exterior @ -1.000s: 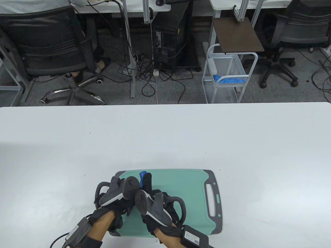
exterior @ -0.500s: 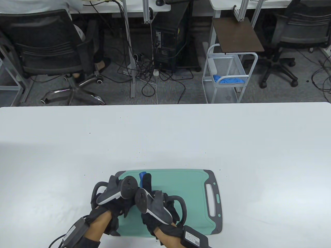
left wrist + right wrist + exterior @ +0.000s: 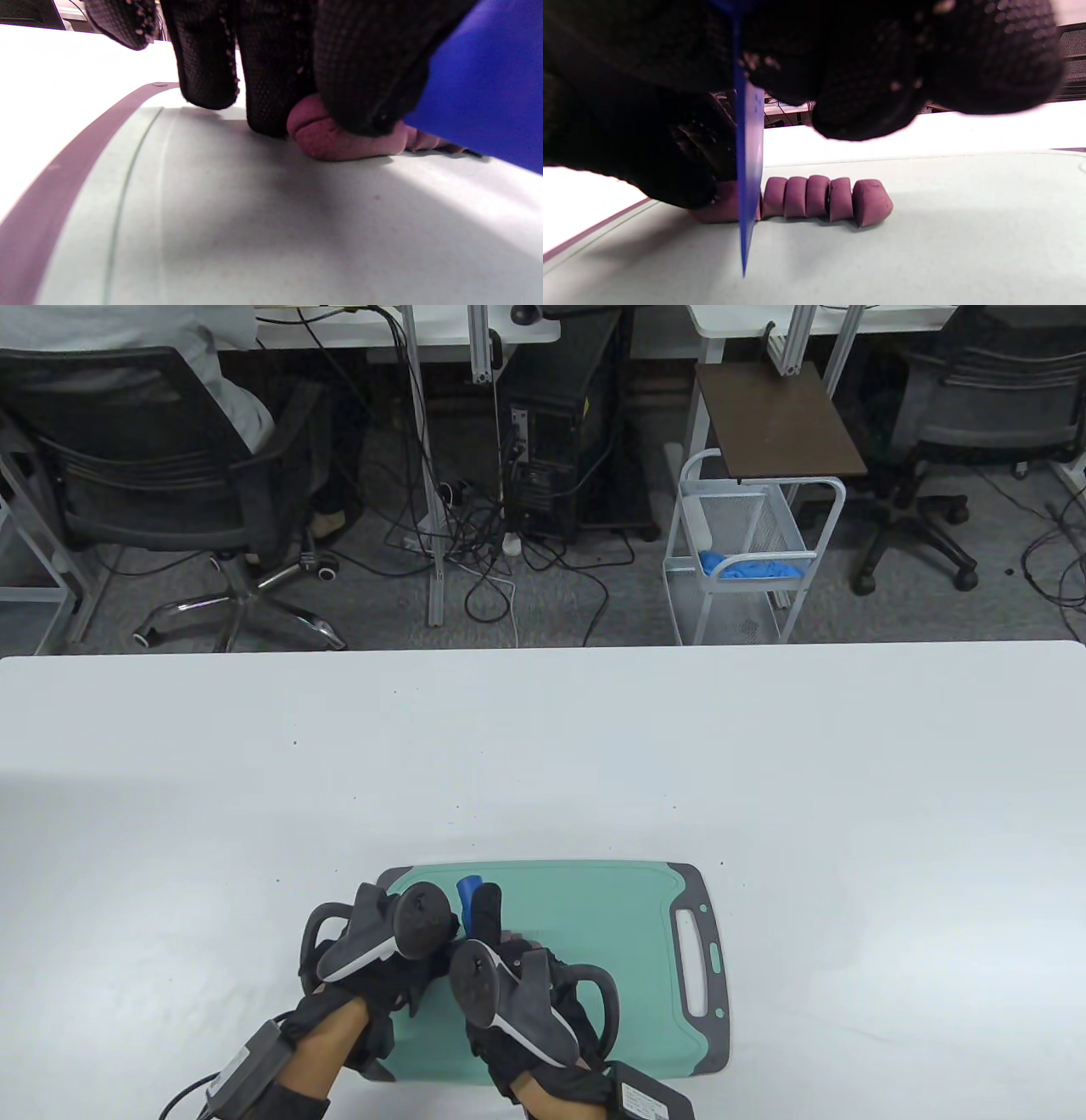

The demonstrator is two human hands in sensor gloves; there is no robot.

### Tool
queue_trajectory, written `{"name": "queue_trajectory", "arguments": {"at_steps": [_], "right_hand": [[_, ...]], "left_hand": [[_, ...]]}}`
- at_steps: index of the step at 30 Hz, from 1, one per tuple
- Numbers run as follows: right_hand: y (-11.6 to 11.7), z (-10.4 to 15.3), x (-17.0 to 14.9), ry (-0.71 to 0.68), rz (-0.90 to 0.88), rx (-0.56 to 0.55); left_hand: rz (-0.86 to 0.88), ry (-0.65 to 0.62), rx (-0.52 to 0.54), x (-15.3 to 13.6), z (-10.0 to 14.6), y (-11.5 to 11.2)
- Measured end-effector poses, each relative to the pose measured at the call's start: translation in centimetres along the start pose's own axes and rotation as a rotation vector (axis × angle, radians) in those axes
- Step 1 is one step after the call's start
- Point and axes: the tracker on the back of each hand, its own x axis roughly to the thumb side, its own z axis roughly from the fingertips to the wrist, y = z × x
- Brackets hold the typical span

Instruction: Slice plasticine roll into thin flakes

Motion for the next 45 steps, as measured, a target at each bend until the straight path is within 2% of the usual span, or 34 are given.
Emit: {"name": "queue_trajectory", "arguments": {"at_steps": [17, 45], "right_hand": [[0.0, 0.3, 0.3, -0.028, -0.020, 0.024], [2.1, -0.5, 0.6, -0.047, 0.017, 0.011]], "left_hand": [[0.003, 0.021, 0.007, -0.4, -0.1, 0.1], [0.006, 0.010, 0.016, -0.3, -0.2, 0.1]]}}
